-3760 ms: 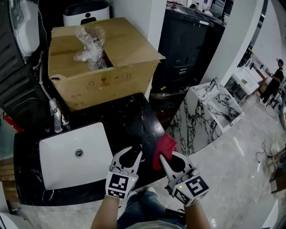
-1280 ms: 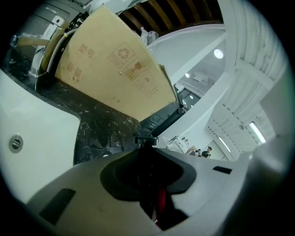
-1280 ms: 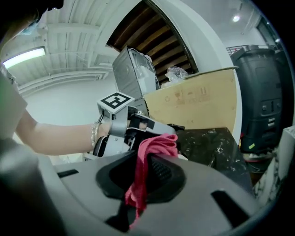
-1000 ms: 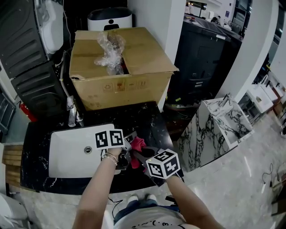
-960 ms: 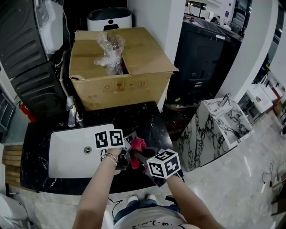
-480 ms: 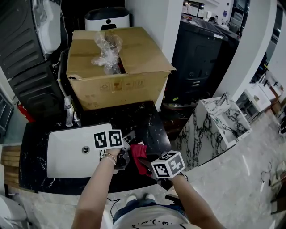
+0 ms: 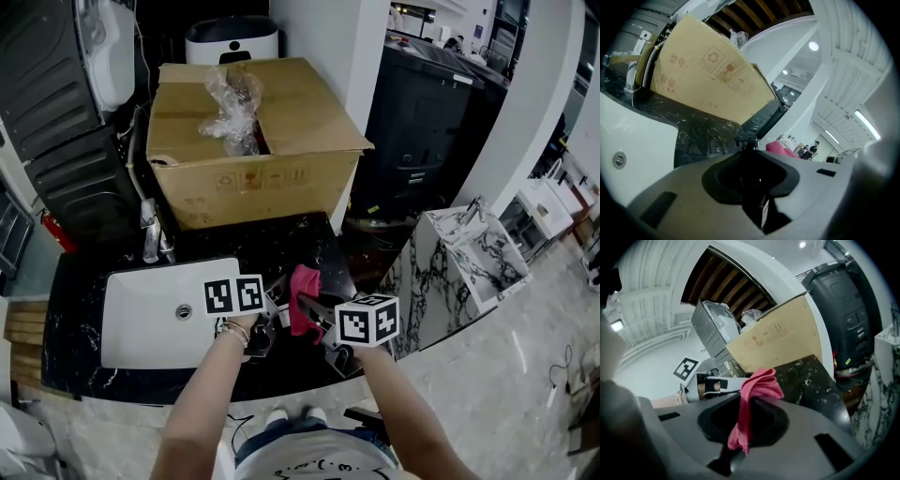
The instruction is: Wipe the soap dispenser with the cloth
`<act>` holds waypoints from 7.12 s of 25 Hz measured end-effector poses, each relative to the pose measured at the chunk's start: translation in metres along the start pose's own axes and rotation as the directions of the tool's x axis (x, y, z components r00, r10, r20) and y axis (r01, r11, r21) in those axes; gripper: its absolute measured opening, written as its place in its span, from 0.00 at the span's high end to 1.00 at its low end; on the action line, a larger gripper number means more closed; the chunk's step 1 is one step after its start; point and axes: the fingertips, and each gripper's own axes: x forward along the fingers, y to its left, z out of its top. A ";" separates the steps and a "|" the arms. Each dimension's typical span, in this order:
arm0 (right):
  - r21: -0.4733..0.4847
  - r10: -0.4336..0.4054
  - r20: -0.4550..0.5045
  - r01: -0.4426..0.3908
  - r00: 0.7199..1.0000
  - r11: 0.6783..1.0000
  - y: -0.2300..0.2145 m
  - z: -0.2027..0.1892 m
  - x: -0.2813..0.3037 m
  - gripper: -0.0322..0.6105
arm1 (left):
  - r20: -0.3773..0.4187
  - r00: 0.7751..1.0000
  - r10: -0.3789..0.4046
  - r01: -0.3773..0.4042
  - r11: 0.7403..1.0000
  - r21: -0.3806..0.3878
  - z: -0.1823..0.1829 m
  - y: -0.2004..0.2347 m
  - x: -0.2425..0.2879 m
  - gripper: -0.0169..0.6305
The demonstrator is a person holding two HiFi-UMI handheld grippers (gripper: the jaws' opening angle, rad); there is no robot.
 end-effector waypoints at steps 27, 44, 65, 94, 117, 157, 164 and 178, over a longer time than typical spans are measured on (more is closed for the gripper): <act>0.159 -0.083 0.004 0.081 0.997 0.984 -0.030 -0.029 -0.060 0.87 | 0.151 0.923 -0.353 0.270 0.877 0.397 -0.031 -0.032 -0.066 0.82; 0.024 0.186 -0.084 -0.185 0.979 0.983 0.067 -0.029 -0.013 0.87 | 0.276 0.903 -0.330 0.232 0.914 0.334 -0.048 0.013 -0.116 0.82; 0.055 -0.014 -0.124 0.021 0.992 0.998 0.020 -0.041 -0.014 0.87 | 0.259 0.917 -0.304 0.212 0.921 0.328 -0.049 0.013 -0.115 0.82; 0.173 -0.142 -0.081 0.154 0.987 0.973 -0.048 -0.041 -0.040 0.87 | 0.065 0.973 -0.223 0.119 0.716 0.688 -0.057 -0.050 -0.062 0.70; -0.214 0.263 -0.454 -0.391 0.851 0.895 0.038 -0.037 -0.024 0.87 | 0.012 0.952 -0.306 0.065 0.241 0.968 -0.115 -0.091 -0.108 0.81; -0.319 -0.035 -0.621 -0.211 0.783 0.924 -0.014 -0.064 0.022 0.87 | -0.310 0.935 -0.175 0.207 -0.440 0.874 -0.167 -0.112 -0.084 0.81; -0.257 0.064 -0.408 -0.181 0.911 0.949 -0.007 -0.009 -0.005 0.87 | -0.460 0.885 -0.078 0.299 -0.661 0.688 -0.196 -0.106 -0.067 0.82; -0.343 -0.018 -0.620 -0.250 0.785 0.906 0.007 -0.043 0.000 0.88 | -0.288 0.942 -0.172 0.215 -0.352 0.911 -0.154 -0.101 -0.083 0.81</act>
